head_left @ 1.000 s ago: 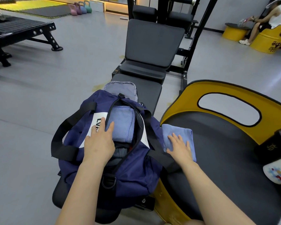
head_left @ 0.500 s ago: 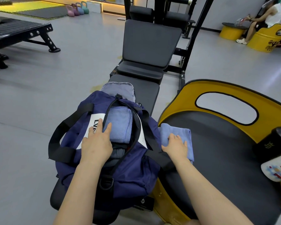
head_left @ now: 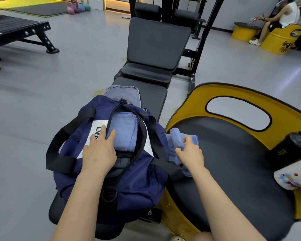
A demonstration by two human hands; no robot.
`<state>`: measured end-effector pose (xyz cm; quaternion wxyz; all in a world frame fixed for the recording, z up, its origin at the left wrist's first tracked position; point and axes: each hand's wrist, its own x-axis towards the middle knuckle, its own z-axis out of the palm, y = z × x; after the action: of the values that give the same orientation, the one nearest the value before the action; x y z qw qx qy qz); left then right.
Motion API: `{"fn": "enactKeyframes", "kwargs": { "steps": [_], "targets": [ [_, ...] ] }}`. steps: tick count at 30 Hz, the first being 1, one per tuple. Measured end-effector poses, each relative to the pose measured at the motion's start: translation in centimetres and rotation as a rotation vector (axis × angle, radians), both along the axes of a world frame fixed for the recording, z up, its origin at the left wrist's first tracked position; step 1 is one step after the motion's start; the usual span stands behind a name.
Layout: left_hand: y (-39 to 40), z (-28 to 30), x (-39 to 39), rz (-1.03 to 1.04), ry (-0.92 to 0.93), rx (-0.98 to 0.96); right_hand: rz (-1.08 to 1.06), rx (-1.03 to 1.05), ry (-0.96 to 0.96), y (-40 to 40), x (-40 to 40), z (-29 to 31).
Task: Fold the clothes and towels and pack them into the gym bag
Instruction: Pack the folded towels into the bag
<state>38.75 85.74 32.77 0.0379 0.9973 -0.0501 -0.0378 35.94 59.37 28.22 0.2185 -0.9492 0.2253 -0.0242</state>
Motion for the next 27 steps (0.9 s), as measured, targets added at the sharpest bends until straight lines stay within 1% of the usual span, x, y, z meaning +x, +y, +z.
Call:
{"fn": "enactKeyframes", "kwargs": {
  "steps": [1, 2, 4, 6, 9, 13, 16, 20, 24, 27],
  "targets": [
    [0.0, 0.0, 0.0, -0.001, 0.000, -0.003, 0.060, -0.047, -0.033, -0.1, 0.0, -0.4],
    [0.0, 0.0, 0.0, -0.002, 0.001, -0.004, 0.128, -0.093, -0.024, 0.0, -0.1, -0.7],
    [0.1, -0.1, 0.0, -0.005, -0.002, -0.002, 0.186, -0.117, 0.060, 0.1, 0.0, -1.1],
    [0.2, -0.1, 0.0, -0.006, -0.006, -0.006, 0.152, -0.137, 0.108, 0.3, 0.1, -1.3],
    [0.2, -0.1, 0.0, -0.004, -0.009, 0.001, 0.053, -0.108, 0.092, 0.8, 0.1, -1.2],
    [0.4, -0.1, -0.1, -0.009, -0.019, -0.008, -0.002, -0.110, 0.088, 0.9, 0.5, -0.9],
    [1.0, -0.1, 0.0, -0.008, -0.038, -0.034, -0.055, -0.035, -0.011, 0.6, 0.6, -0.4],
    [1.2, 0.0, 0.0, -0.005, -0.048, -0.049, 0.005, 0.140, -0.113, 0.7, 0.0, 0.1],
    [1.1, 0.2, 0.0, -0.004, -0.043, -0.051, 0.051, 0.302, -0.125, 0.7, -0.1, 0.2],
    [1.1, 0.4, 0.0, 0.000, -0.031, -0.058, 0.024, 0.406, -0.083, 0.6, -0.1, -0.6]
  ]
}}
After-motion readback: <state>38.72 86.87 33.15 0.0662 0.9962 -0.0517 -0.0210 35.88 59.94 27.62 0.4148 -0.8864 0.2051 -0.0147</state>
